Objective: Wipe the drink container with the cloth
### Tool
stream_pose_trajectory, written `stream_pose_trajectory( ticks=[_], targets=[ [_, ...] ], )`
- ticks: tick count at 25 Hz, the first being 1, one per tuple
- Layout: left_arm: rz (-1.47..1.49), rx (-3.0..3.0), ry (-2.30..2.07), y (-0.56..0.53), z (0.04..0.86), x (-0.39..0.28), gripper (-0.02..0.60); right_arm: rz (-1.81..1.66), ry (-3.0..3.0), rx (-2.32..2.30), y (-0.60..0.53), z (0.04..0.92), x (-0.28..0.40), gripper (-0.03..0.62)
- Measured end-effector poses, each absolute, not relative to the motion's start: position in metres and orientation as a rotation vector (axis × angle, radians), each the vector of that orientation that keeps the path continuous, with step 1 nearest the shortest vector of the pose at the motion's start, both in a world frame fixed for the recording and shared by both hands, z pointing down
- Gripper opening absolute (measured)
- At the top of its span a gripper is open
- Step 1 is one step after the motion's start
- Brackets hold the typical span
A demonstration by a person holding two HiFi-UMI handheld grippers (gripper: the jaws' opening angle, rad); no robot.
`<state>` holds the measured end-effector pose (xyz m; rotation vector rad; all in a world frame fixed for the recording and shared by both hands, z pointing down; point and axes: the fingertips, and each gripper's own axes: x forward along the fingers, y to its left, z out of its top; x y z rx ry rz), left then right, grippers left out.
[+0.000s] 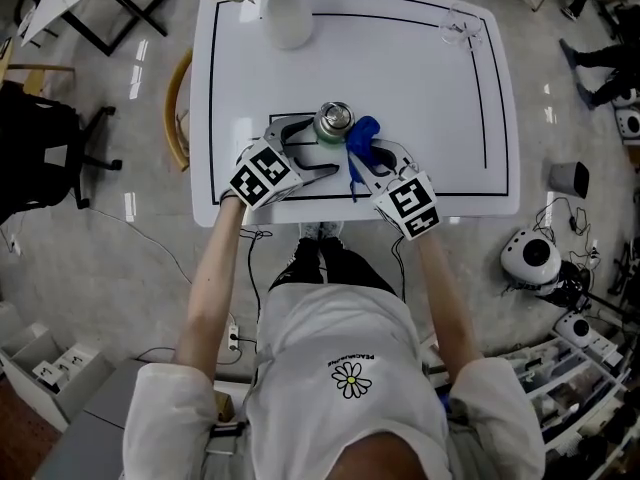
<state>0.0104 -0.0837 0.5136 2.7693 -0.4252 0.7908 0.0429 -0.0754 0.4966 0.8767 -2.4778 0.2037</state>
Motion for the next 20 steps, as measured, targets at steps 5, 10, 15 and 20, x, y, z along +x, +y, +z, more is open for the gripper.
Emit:
stream_pose_trajectory(
  ticks=[5, 10, 15, 20],
  targets=[
    [0.802, 2.748, -0.432, -0.073, 0.513, 0.006, 0.411, 0.178, -2.445, 0.89, -0.09, 0.498, 0.051, 0.043],
    [0.807, 2.751, -0.388, -0.052, 0.514, 0.011, 0.41, 0.13, -2.42, 0.928, -0.114, 0.498, 0.058, 0.043],
    [0.795, 2.749, -0.342, -0.032, 0.512, 0.024, 0.41, 0.113, -2.401, 0.891, -0.107, 0.498, 0.055, 0.043],
    [0.832, 2.753, -0.304, -0.025, 0.517, 0.035, 0.41, 0.096, -2.409, 0.854, -0.088, 0.5, 0.044, 0.043]
  ],
)
